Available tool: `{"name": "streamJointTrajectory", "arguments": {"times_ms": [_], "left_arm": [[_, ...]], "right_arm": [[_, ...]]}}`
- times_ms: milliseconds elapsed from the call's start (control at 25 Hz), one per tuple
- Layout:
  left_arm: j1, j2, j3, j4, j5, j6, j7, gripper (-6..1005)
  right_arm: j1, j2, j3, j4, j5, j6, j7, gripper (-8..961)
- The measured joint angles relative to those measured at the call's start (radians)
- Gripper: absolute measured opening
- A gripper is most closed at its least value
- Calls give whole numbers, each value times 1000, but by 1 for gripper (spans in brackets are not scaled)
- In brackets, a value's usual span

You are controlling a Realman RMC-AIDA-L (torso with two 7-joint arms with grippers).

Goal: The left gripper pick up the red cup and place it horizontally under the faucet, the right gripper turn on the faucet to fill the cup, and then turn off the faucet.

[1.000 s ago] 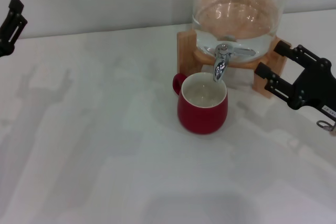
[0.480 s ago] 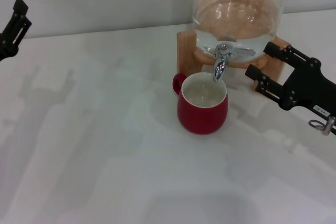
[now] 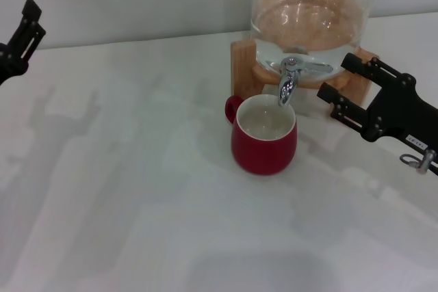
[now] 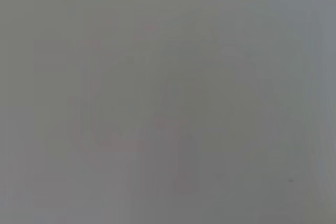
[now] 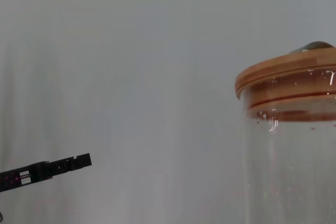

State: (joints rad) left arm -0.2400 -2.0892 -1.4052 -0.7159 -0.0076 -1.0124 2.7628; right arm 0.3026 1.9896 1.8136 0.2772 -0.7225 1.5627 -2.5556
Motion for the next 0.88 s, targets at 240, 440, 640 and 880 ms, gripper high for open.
{"name": "streamJointTrajectory", "arguments": {"times_ms": [240, 440, 640, 880], "left_arm": [[-5, 0, 0, 4, 0, 0, 0, 889], [-5, 0, 0, 4, 0, 0, 0, 890], [-5, 0, 1, 4, 0, 0, 0, 890], [-7, 0, 2, 4, 0, 0, 0, 890]], "right_arm": [[10, 0, 1, -5, 0, -5, 0, 673], [17, 0, -1, -4, 0, -15, 0, 673], [22, 4, -2, -5, 0, -25, 0, 673], [24, 5, -9, -4, 0, -36, -1, 673]]}}
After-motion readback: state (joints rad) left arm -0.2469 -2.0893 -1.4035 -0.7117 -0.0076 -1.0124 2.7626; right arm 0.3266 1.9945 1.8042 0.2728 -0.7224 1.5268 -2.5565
